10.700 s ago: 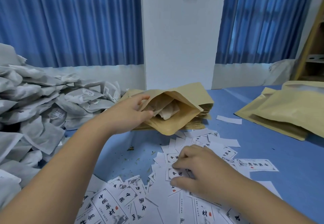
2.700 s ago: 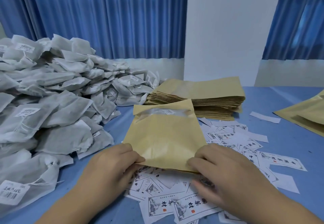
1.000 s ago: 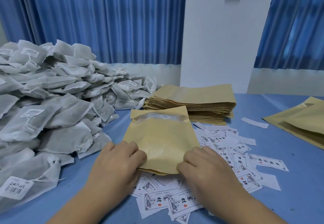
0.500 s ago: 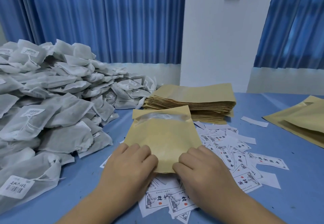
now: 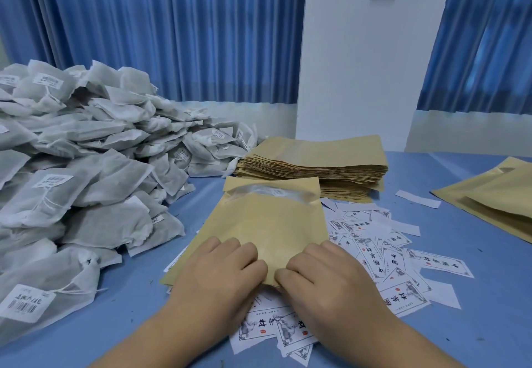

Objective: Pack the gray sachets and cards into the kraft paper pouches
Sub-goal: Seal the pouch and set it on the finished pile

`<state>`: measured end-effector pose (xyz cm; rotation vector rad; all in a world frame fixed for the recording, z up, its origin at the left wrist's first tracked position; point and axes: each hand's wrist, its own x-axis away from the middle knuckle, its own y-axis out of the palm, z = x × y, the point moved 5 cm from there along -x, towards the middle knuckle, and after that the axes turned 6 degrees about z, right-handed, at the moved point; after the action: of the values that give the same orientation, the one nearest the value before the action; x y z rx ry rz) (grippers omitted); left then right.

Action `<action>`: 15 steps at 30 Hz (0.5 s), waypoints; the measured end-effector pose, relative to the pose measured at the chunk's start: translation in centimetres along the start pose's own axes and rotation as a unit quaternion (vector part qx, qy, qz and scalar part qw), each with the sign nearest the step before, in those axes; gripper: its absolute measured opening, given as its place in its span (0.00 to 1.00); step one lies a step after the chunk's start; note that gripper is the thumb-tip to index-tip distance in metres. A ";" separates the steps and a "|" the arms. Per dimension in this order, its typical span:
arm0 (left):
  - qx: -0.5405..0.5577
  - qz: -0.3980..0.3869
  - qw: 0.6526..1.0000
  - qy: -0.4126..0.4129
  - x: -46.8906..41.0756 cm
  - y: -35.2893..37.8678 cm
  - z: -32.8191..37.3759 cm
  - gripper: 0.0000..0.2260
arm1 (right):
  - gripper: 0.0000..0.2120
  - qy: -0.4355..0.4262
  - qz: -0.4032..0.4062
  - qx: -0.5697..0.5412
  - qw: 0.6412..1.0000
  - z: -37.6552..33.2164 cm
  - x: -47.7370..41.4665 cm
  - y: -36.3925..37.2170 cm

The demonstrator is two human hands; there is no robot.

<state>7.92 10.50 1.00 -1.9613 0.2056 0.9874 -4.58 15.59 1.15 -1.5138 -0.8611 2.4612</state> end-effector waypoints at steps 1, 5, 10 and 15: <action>-0.002 0.004 1.000 -0.005 0.0 -0.1 -0.2 0.06 | 0.06 0.002 -0.004 -0.005 1.000 0.0 -0.1 0.0; 0.004 0.010 1.000 -0.026 0.2 -0.1 -0.8 0.07 | 0.05 0.014 -0.017 -0.010 1.000 0.6 0.0 -0.2; 0.032 -0.004 0.999 -0.012 0.0 -0.2 -0.3 0.06 | 0.08 -0.002 0.005 -0.007 1.000 0.3 -0.1 -0.4; 0.031 0.003 0.999 -0.003 0.1 -0.3 -0.4 0.08 | 0.10 0.005 0.014 -0.016 1.000 0.5 -0.4 -0.7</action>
<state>8.41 10.37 1.24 -1.9017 0.2365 0.9783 -4.98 15.84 2.00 -1.5590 -0.8880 2.4690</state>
